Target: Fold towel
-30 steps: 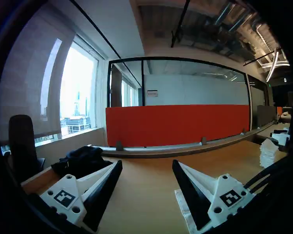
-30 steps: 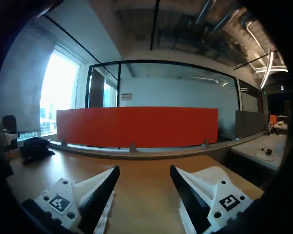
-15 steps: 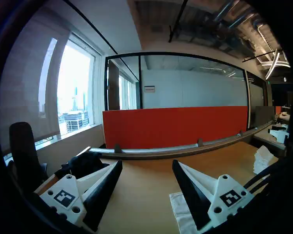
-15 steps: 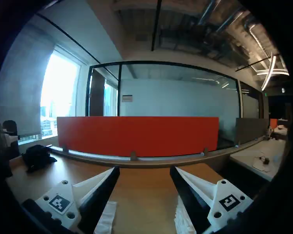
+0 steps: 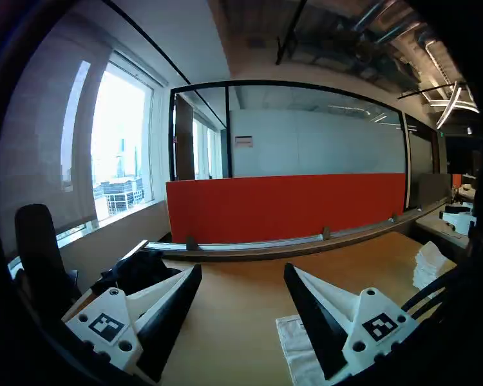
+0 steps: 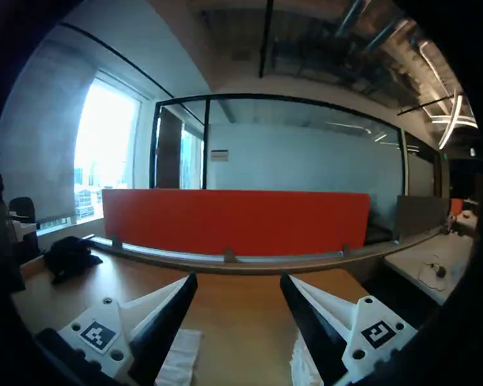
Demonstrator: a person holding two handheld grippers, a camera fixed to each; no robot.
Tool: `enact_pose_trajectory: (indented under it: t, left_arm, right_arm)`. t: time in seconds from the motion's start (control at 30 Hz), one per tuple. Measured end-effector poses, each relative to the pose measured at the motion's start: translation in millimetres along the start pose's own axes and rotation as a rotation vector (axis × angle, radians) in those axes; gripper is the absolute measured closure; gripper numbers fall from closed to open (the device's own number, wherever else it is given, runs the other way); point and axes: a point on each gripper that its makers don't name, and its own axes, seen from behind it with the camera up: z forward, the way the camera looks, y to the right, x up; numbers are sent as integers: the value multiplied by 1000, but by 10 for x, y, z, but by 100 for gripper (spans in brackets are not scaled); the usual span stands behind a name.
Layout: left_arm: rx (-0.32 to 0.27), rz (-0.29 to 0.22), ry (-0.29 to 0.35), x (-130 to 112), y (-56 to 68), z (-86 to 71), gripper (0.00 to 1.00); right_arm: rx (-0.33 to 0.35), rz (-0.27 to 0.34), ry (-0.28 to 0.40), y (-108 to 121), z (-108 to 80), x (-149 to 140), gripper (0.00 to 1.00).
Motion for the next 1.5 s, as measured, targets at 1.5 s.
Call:
enact_pose_trajectory:
  t: [1.5]
  left_arm:
    - [-439,178,-309,-1108,839,-159,5]
  right_arm:
    - [495,-229,-376,-925,-261,-1046,0]
